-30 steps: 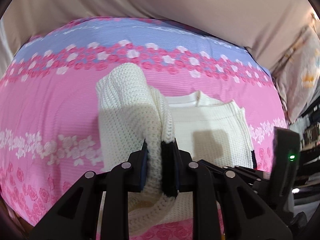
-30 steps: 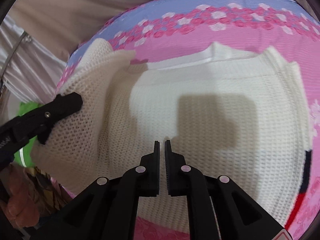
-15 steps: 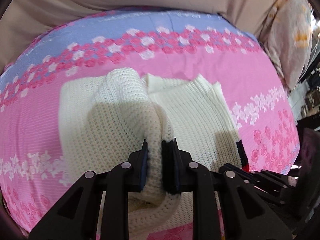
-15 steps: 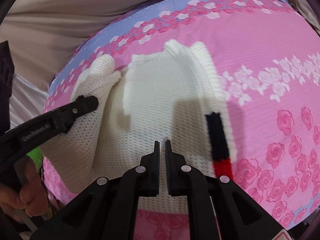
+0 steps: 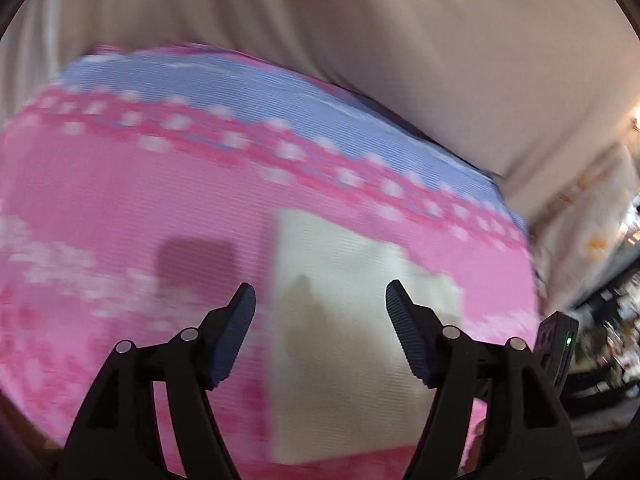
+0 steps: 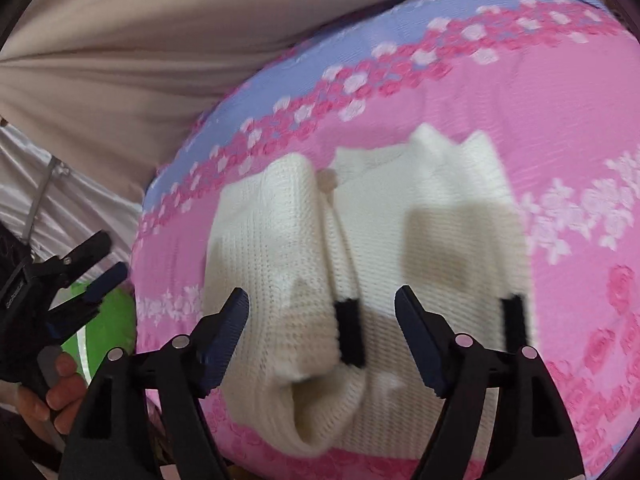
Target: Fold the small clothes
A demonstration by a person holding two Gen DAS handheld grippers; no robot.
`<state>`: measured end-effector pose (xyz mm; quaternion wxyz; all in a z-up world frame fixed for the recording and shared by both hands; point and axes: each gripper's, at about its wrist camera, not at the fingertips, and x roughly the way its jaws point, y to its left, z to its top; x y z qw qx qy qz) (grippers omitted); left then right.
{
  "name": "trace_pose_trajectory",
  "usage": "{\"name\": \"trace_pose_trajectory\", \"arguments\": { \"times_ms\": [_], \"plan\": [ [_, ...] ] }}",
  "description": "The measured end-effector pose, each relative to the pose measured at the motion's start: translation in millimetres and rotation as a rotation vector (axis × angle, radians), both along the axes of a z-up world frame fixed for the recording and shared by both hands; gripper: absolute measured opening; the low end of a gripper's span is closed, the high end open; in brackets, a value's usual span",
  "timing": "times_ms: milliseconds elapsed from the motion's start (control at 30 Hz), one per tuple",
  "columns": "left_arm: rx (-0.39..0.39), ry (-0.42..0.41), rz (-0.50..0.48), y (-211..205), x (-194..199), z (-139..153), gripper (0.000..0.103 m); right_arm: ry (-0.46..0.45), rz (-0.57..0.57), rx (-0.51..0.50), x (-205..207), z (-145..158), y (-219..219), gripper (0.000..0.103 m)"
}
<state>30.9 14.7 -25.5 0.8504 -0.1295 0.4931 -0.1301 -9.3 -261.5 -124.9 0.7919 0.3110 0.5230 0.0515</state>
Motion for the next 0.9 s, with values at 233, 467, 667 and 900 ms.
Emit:
{"name": "trace_pose_trajectory", "arguments": {
  "times_ms": [233, 467, 667, 900],
  "plan": [
    [-0.005, 0.085, 0.076, 39.2, -14.1, -26.3, 0.065, 0.083, 0.071, 0.011, 23.8, -20.6, 42.1, 0.022],
    [-0.004, 0.054, -0.012, 17.3, -18.6, -19.8, 0.065, -0.214, 0.015, -0.019, -17.8, 99.2, 2.6, 0.018],
    [0.011, 0.091, -0.127, -28.5, -18.4, -36.9, 0.065, 0.118, -0.09, -0.257, -44.1, -11.6, -63.6, 0.018],
    [0.047, 0.112, -0.253, -87.4, -22.7, -54.8, 0.065, 0.083, -0.109, -0.233, -48.4, -3.8, -65.6, 0.023]
  ]
}}
